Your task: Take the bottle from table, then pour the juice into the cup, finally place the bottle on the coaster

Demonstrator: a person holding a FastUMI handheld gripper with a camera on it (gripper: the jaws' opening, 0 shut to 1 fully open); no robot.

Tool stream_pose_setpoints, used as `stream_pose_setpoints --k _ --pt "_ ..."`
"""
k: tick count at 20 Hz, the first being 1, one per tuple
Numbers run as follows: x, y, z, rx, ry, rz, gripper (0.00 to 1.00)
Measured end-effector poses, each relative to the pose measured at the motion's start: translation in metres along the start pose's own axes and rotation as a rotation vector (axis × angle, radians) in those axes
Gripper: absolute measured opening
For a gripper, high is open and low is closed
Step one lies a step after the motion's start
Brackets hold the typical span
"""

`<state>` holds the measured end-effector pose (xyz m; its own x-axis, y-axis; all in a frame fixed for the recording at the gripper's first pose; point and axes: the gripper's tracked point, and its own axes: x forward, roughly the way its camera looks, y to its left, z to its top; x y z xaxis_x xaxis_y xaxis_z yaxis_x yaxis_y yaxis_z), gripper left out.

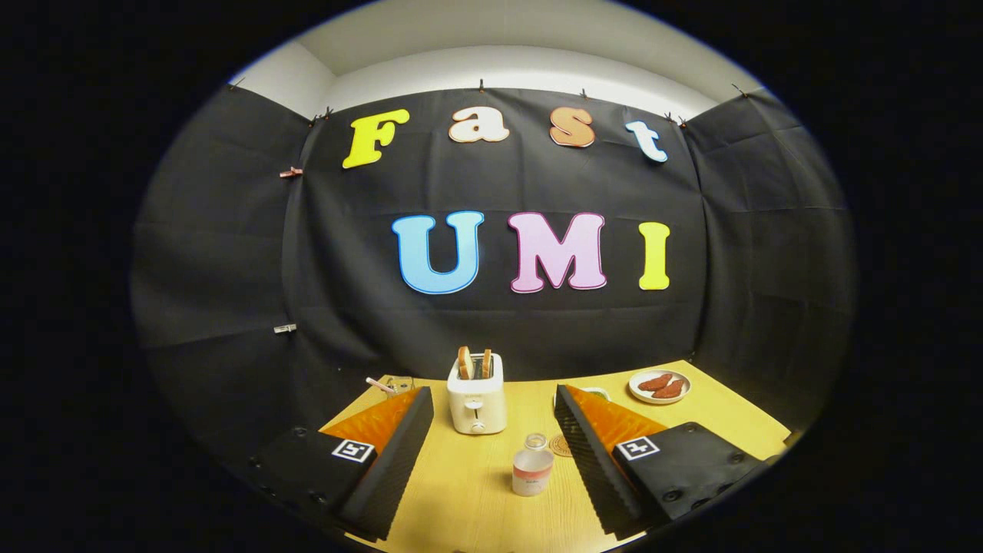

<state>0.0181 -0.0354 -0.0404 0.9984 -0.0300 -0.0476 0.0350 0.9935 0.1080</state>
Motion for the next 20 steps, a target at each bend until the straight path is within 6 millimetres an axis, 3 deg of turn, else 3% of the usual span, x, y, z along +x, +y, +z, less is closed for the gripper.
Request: stream_pose_setpoints --k 4,13,20 --pt "0.003 -0.003 -0.01 -0.009 0.005 -0.022 1.0" --pt "0.036 -0.009 -0.088 -0.108 0.079 -0.078 0.97" --pt "0.056 -0.022 -0.127 -0.077 0.117 -0.161 0.97"
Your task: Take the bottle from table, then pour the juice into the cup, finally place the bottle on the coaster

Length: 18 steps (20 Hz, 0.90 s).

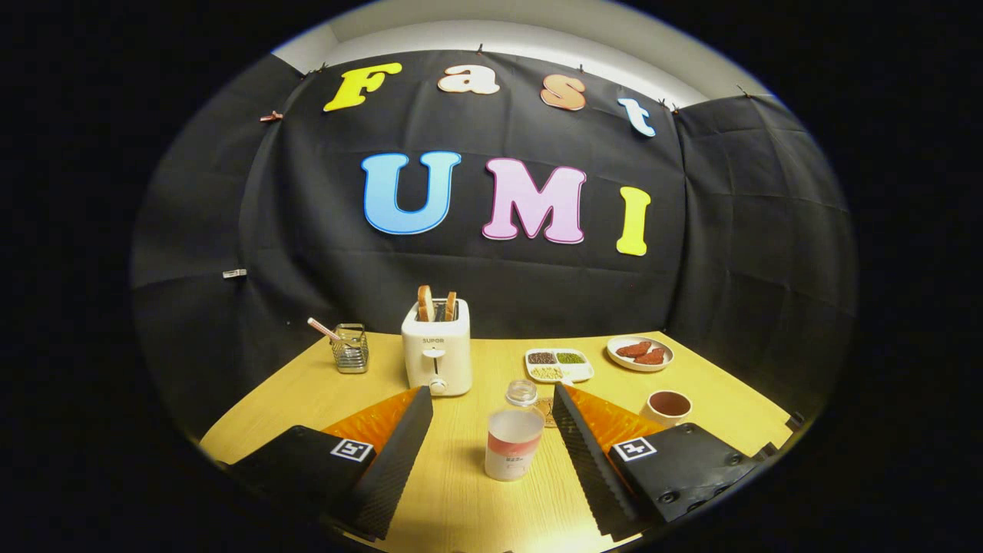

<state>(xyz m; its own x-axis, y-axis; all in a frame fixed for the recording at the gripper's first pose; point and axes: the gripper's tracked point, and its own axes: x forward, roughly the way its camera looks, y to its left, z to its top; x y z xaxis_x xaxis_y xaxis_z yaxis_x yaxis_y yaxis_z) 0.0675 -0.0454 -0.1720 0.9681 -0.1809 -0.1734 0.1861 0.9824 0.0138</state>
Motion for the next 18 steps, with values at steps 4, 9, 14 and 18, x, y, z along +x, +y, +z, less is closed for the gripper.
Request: stream_pose_setpoints --k 4,9,14,18 --pt "0.013 -0.008 -0.024 0.013 0.026 -0.046 0.97" --pt "0.034 -0.019 -0.06 0.023 0.068 -0.101 0.97" --pt "0.063 -0.022 -0.087 0.024 0.096 -0.119 0.97" --pt "0.083 -0.022 -0.107 0.019 0.129 -0.125 0.97"
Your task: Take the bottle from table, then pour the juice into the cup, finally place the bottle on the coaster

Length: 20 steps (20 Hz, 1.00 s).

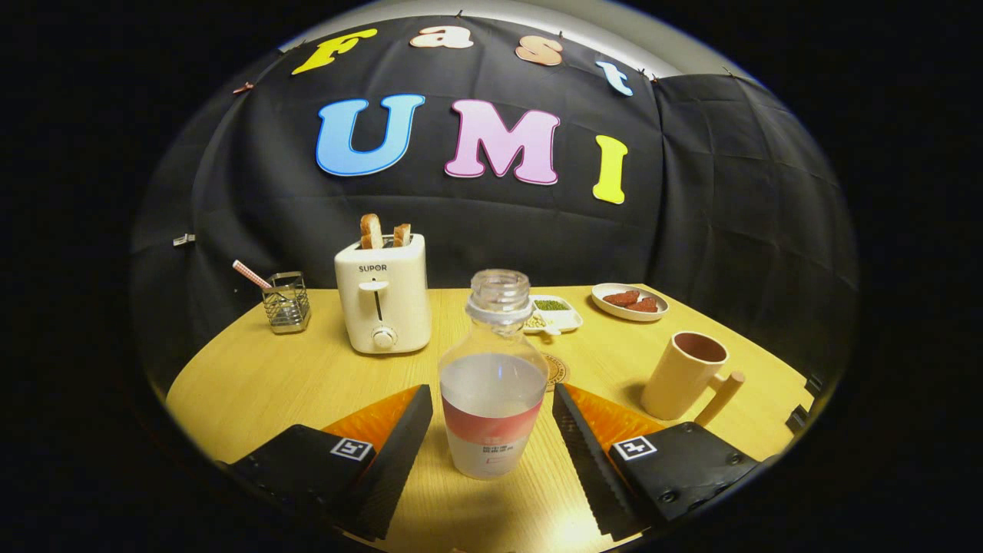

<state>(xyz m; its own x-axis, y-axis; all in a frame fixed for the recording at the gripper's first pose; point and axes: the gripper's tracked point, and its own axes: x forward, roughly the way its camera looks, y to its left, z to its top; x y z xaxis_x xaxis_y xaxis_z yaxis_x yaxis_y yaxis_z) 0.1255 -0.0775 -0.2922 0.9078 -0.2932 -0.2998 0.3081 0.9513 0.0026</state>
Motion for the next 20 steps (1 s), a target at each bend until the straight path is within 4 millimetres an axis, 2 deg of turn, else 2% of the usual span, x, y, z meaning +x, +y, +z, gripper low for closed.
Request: stream_pose_setpoints --k 2,5,9,12,18,20 --pt "0.009 -0.002 -0.005 0.012 0.011 -0.008 0.97" --pt "0.018 -0.005 -0.002 0.008 0.006 -0.022 0.97" --pt "0.024 -0.009 -0.004 -0.004 0.006 -0.033 0.97" --pt "0.027 -0.008 -0.006 -0.011 0.01 -0.027 0.8" --pt "0.022 -0.001 -0.005 -0.003 0.015 0.027 0.76" --pt "0.024 0.01 -0.005 0.022 0.036 0.102 0.74"
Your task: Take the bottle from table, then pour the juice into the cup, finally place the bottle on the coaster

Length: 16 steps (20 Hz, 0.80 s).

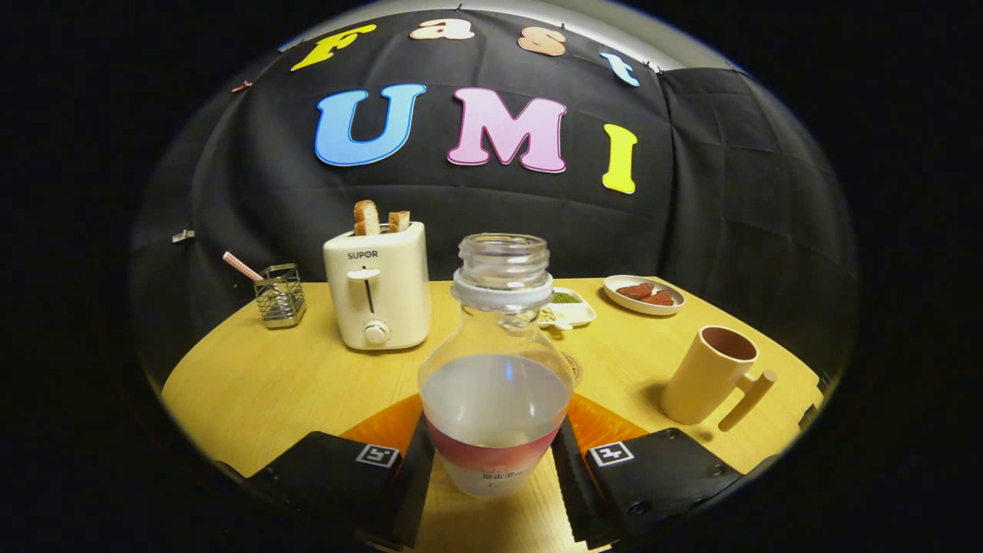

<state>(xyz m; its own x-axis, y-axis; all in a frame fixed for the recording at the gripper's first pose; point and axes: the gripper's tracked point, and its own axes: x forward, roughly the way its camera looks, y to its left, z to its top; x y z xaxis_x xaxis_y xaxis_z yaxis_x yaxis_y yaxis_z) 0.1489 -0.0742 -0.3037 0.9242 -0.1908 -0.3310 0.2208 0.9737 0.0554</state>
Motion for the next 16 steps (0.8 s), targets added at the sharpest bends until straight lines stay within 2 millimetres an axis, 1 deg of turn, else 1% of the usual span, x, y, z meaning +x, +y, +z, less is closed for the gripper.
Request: stream_pose_setpoints --k 1,3,6,8,10,11,12,14,16 --pt "-0.006 0.006 0.001 0.016 0.01 0.032 0.74" --pt "-0.014 -0.002 0.007 0.028 0.0 0.026 0.73" --pt "-0.022 -0.01 0.024 0.058 -0.018 0.035 0.71" --pt "-0.03 -0.025 0.036 0.051 -0.026 0.016 0.71" --pt "-0.036 -0.032 0.043 0.046 -0.015 0.034 0.71" --pt "-0.038 -0.041 0.049 0.033 -0.011 0.015 0.71" --pt "-0.039 -0.05 0.05 0.031 -0.002 0.013 0.71" --pt "-0.041 -0.058 0.061 0.065 -0.002 0.035 0.71" --pt "-0.044 -0.065 0.07 0.154 0.001 0.064 0.71"
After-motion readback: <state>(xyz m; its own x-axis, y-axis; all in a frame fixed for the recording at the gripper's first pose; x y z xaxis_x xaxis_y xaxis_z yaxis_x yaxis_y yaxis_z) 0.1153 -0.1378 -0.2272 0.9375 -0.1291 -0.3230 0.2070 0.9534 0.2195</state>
